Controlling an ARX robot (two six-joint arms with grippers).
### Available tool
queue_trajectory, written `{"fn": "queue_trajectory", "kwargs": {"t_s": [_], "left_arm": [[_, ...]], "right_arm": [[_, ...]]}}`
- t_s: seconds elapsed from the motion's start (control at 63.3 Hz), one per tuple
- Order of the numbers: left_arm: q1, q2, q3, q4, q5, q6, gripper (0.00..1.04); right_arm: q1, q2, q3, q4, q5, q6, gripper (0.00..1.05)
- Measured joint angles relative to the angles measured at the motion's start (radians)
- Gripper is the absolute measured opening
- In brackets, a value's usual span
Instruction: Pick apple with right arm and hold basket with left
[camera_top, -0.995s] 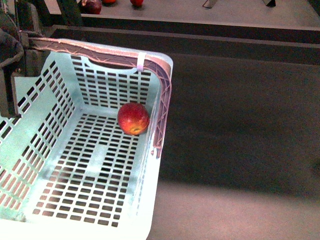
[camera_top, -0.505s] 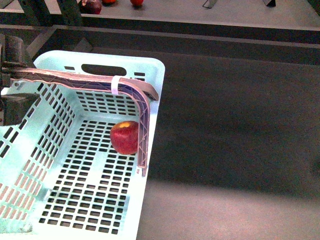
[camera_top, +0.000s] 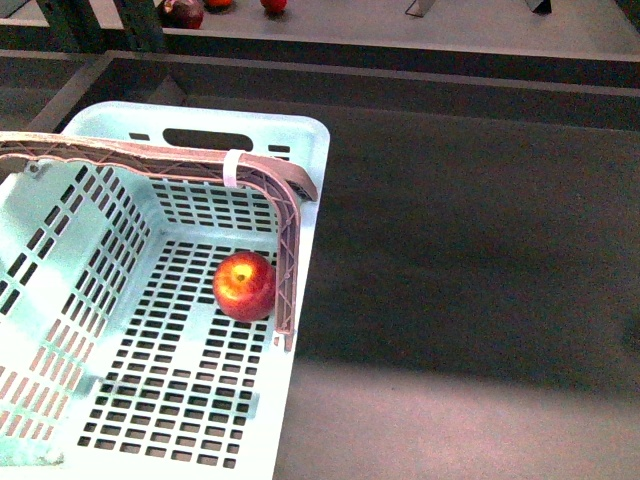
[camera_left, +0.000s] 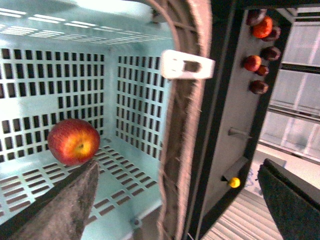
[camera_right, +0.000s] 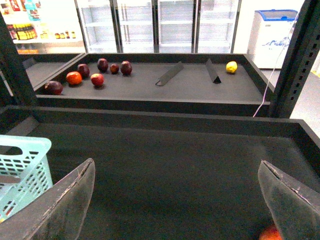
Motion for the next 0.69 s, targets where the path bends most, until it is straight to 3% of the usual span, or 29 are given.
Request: {"fn": "queue_trajectory", "kwargs": {"t_s": [0.111,0.3,0.379,0.474,0.553,0.695], "left_arm": [[-0.069,-0.013,0.044,-0.072,-0.074,-0.005,0.98],[-0.086,-0.018,0.053,-0.056,-0.073,0.032,0.97],[-0.055,-0.024,-0.098,0.375,-0.007,0.443,0.81],[0.002,-0.089,-0.248,0.689,0.038,1.001,0.63],[0.048,-0.170,-0.304,0.742,0.082,1.393,0.47],[0.114,-0.266,-0.387,0.715,0.146,1.668,0.21]], "right_arm": [[0.000,0.000,0.000,0.000,0.000,0.000,0.96],[0.000,0.000,0.000,0.000,0.000,0.000,0.96],[0.000,0.000,0.000,0.000,0.000,0.000,0.96],[0.000,0.000,0.000,0.000,0.000,0.000,0.96],[0.000,0.000,0.000,0.000,0.000,0.000,0.96],[0.000,0.000,0.000,0.000,0.000,0.000,0.96]]}}
